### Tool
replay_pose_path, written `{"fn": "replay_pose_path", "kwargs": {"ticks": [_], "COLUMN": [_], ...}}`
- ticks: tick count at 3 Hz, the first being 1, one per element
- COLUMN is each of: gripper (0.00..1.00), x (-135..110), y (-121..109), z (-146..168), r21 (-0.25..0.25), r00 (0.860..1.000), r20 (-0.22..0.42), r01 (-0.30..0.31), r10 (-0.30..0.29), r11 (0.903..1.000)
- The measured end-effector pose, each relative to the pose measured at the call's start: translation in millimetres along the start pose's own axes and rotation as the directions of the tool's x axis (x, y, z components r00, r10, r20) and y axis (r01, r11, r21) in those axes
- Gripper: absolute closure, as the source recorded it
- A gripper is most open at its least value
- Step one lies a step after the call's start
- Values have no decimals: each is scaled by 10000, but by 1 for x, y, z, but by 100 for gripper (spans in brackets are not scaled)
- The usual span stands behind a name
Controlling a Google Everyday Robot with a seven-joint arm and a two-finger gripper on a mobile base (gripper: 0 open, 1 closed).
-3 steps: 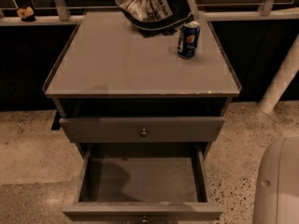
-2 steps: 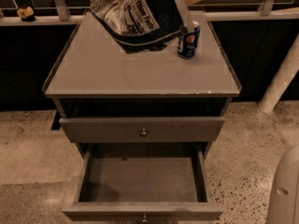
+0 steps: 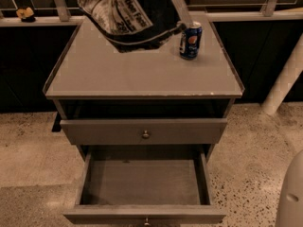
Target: Place blue chip bag into middle drawer
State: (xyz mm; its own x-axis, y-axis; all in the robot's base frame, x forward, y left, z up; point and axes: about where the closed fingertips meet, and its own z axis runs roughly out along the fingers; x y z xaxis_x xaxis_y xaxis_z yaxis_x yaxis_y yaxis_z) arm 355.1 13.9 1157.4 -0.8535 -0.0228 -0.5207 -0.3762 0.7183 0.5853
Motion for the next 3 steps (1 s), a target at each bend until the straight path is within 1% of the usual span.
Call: {"fn": "replay_pose_path", "kwargs": {"ticks": [3], "gripper": [100], "x": [0], "y": [0], "z": [0], "r21": [0], "r00": [10000], "r20": [2], "r01": [0], "r10": [0], "r11": [10000]}}
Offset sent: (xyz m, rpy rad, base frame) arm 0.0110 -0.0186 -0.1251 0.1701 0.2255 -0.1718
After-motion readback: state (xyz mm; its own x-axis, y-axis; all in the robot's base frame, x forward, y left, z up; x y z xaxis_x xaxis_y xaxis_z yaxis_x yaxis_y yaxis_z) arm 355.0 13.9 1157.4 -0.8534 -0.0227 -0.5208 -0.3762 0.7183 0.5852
